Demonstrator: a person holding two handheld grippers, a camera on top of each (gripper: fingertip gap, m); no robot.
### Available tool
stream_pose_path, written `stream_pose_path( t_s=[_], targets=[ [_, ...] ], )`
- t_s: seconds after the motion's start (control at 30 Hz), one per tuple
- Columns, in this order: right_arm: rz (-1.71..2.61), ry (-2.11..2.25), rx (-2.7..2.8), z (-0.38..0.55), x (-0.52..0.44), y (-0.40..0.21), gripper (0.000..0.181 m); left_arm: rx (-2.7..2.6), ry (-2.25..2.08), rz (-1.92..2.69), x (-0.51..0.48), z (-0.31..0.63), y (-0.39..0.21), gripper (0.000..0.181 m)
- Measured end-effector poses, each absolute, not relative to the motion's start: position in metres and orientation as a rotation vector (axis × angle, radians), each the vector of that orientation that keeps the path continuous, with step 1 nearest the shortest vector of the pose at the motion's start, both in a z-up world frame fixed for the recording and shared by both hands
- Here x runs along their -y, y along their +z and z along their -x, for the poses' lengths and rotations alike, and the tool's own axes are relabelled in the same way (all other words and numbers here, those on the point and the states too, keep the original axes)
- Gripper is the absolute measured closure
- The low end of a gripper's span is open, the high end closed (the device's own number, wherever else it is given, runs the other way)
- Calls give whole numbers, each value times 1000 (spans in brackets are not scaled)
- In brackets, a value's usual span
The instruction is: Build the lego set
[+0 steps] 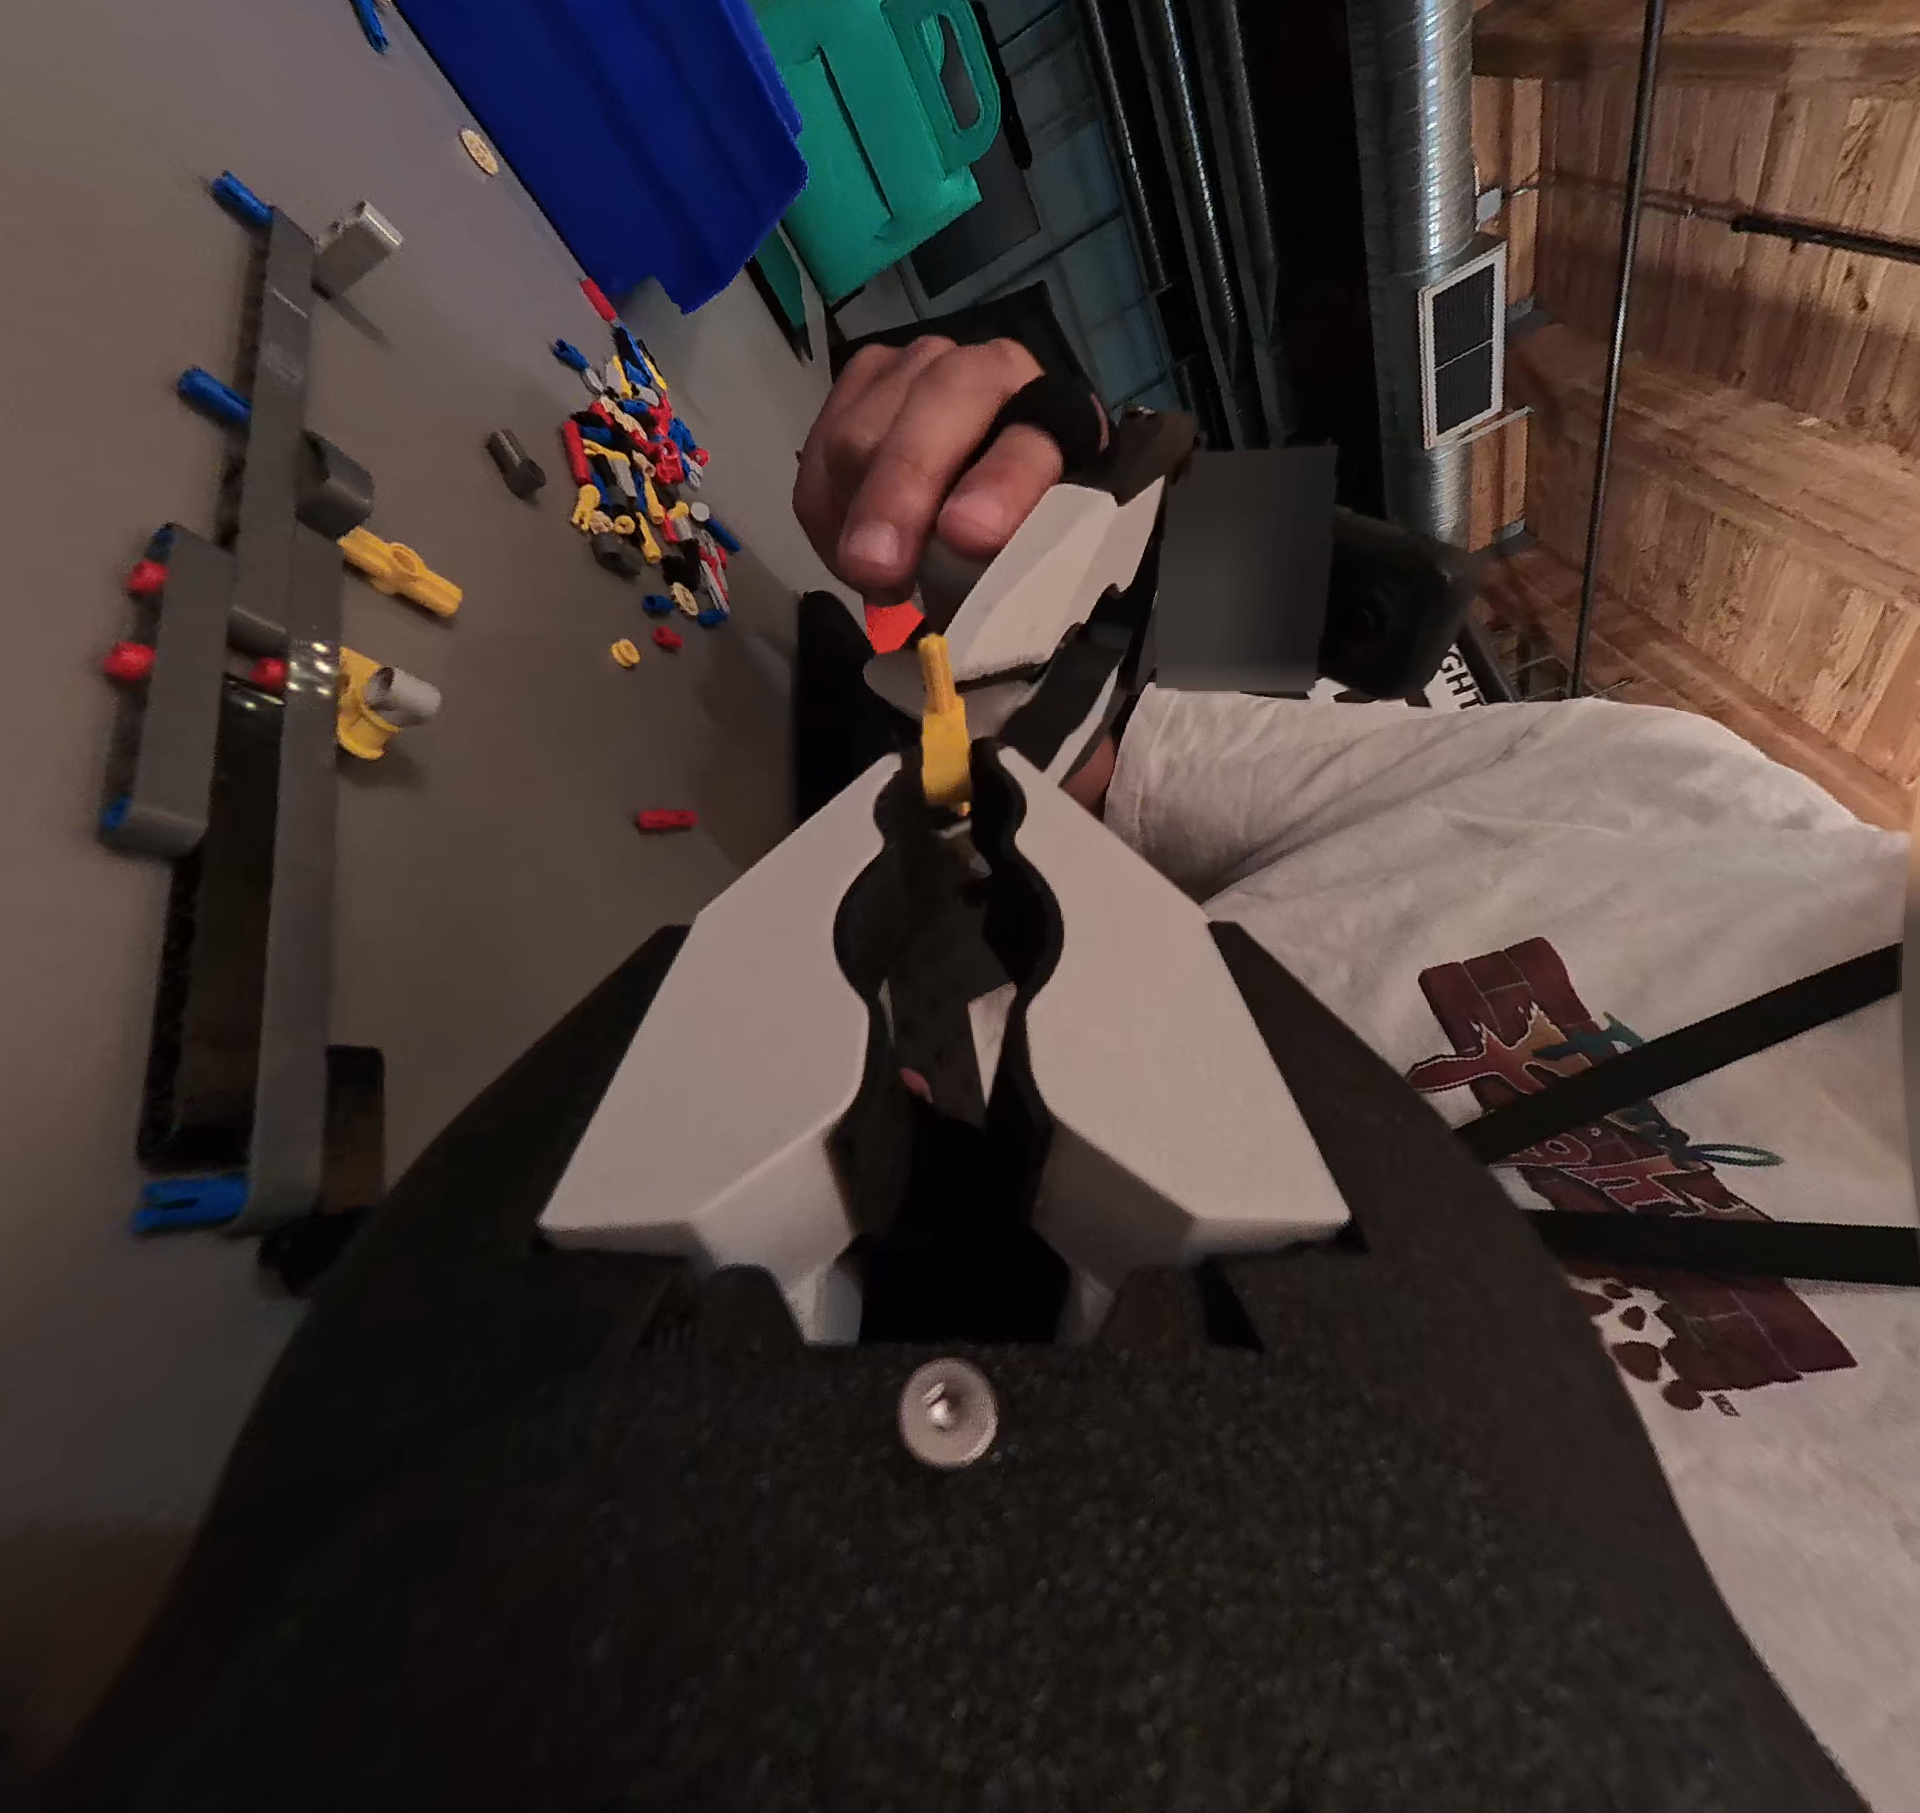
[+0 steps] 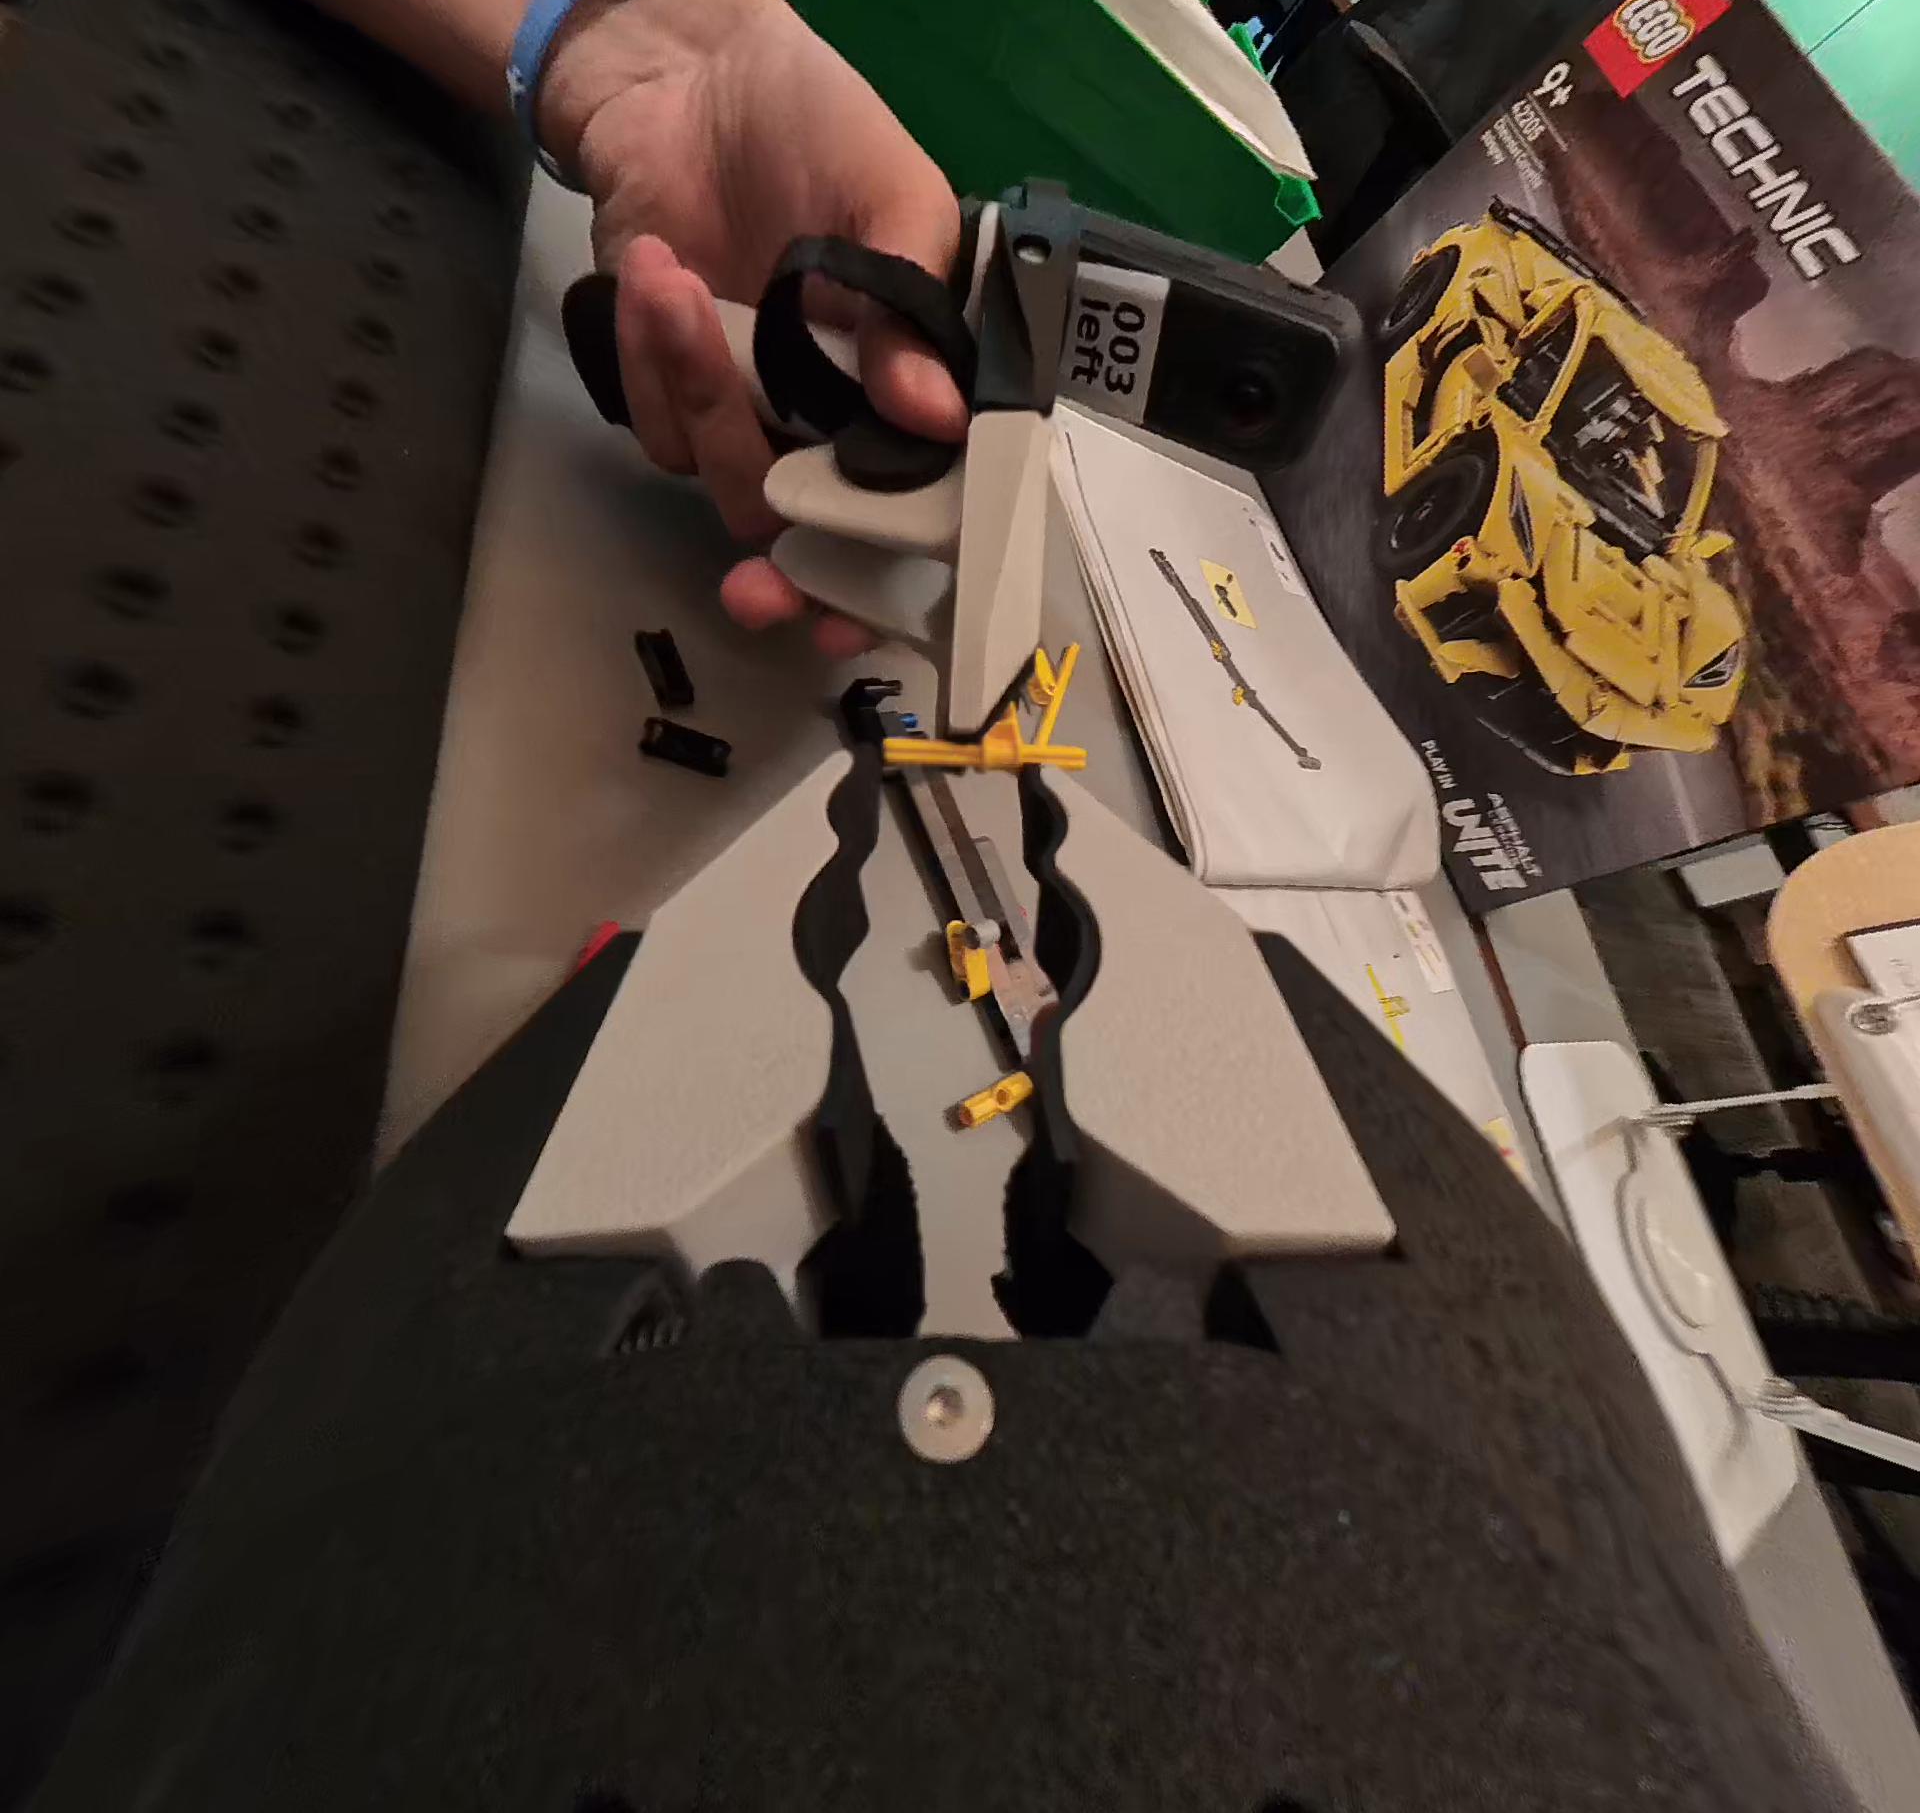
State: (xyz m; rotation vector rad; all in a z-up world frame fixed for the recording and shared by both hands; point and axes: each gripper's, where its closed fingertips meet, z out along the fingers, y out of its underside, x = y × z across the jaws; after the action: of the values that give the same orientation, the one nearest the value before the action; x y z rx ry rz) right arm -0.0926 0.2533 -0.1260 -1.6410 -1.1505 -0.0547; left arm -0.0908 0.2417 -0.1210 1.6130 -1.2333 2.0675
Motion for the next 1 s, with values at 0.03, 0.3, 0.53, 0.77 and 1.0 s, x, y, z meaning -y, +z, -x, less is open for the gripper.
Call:
stream_pose_path(
  t_s=[0.03, 0.3, 0.53, 0.77, 1.0],
  targets=[
    [1628, -85, 1160, 92, -254, -126, 155, 1227, 2068, -1610, -242, 91, -121, 176],
    [1590, -88, 1137, 95, -260, -124, 156, 1222, 2078, -1641, -247, 90, -122, 175],
    [1561, -118, 1116, 95, -264, -123, 157, 1267, 2102, -1667, -250, 90, -121, 175],
    [1559, -110, 1105, 96, -263, -124, 157, 1297, 2108, -1663, -249, 91, -122, 175],
    [1561, -118, 1102, 95, -264, -125, 157, 1307, 2113, -1670, -250, 90, -123, 175]
  ],
)
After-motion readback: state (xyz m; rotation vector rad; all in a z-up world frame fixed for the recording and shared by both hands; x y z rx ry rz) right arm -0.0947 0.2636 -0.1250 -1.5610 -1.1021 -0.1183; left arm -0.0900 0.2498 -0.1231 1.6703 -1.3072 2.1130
